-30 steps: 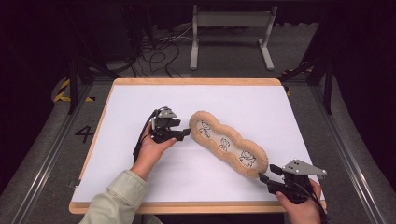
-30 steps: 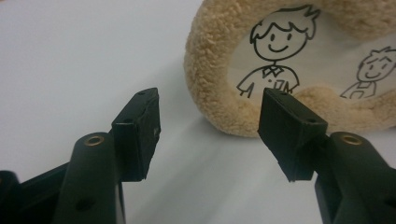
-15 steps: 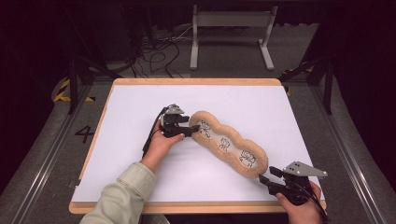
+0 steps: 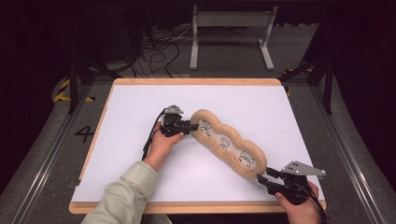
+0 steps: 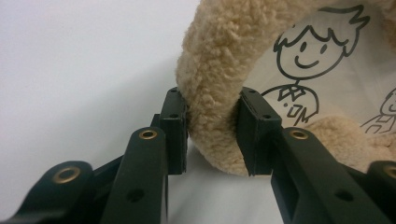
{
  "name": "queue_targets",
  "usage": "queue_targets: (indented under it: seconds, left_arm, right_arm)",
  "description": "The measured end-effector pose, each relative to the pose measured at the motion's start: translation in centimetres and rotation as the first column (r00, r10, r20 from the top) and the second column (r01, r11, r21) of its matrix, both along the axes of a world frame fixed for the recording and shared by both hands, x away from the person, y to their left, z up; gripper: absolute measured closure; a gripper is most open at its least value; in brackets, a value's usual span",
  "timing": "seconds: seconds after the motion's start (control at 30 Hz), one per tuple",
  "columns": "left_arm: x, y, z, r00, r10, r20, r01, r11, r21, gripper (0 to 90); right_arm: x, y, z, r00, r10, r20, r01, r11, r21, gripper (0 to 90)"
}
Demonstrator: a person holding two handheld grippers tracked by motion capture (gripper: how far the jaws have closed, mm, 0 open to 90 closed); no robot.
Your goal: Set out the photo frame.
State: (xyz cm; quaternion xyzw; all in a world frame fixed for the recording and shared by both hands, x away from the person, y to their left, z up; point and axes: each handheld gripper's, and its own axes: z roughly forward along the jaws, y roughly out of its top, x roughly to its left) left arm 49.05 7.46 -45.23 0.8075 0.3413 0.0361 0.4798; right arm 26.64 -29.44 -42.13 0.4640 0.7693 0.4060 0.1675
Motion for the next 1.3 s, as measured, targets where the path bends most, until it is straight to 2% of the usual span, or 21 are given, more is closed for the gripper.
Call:
queue_targets:
  seconds: [0.13, 0.27, 0.37, 0.5, 0.63, 0.83, 0.93, 1.13, 1.3]
  left_arm:
    - [0.0, 0.1, 0.1, 0.9999, 0.003, -0.014, -0.003, 1.0, -0.005, 67.8]
    - [-0.1, 0.1, 0.1, 0.9999, 0.002, -0.011, -0.002, 1.0, -0.001, 67.9]
    - [-0.2, 0.1, 0.2, 0.9999, 0.005, -0.011, -0.005, 1.0, -0.001, 67.9]
    - [-0.4, 0.2, 0.5, 1.0, 0.004, -0.006, -0.004, 0.9999, 0.011, 67.9]
    - [-1.2, 0.2, 1.6, 0.9997, 0.019, 0.015, -0.02, 0.9988, 0.045, 67.5]
    - [-2.6, 0.7, 2.6, 0.9975, 0.042, 0.057, -0.047, 0.994, 0.099, 65.7]
    - [-3.3, 1.4, 2.9, 0.9962, 0.057, 0.066, -0.063, 0.9938, 0.092, 65.6]
    - [-4.9, 2.7, 3.3, 0.9923, 0.083, 0.092, -0.093, 0.9888, 0.117, 65.2]
    - [-6.8, 4.4, 3.7, 0.9859, 0.125, 0.112, -0.141, 0.978, 0.154, 65.0]
  right_arm:
    - [0.1, 0.2, -0.1, 1.0, 0.002, -0.009, -0.002, 1.0, -0.003, 53.6]
    - [0.4, 0.3, -0.3, 0.9996, -0.007, -0.028, 0.007, 1.0, 0.005, 55.5]
    - [0.7, 0.5, -0.4, 0.9995, -0.002, -0.032, 0.003, 1.0, 0.017, 64.1]
    - [0.8, 0.7, -0.1, 0.9993, -0.006, -0.037, 0.006, 1.0, 0.0, 65.8]
    - [0.7, 0.8, 0.3, 0.9994, -0.011, -0.033, 0.011, 1.0, -0.015, 66.2]
    - [1.0, 0.9, 1.3, 0.9999, -0.008, 0.006, 0.009, 0.999, -0.048, 66.6]
    - [1.4, 1.0, 1.7, 0.9998, -0.01, 0.018, 0.011, 0.998, -0.065, 66.7]
    - [2.4, 1.3, 2.1, 0.9991, -0.012, 0.04, 0.016, 0.996, -0.086, 66.7]
    - [3.7, 2.0, 2.5, 0.9982, 0.012, 0.059, -0.006, 0.995, -0.098, 66.7]
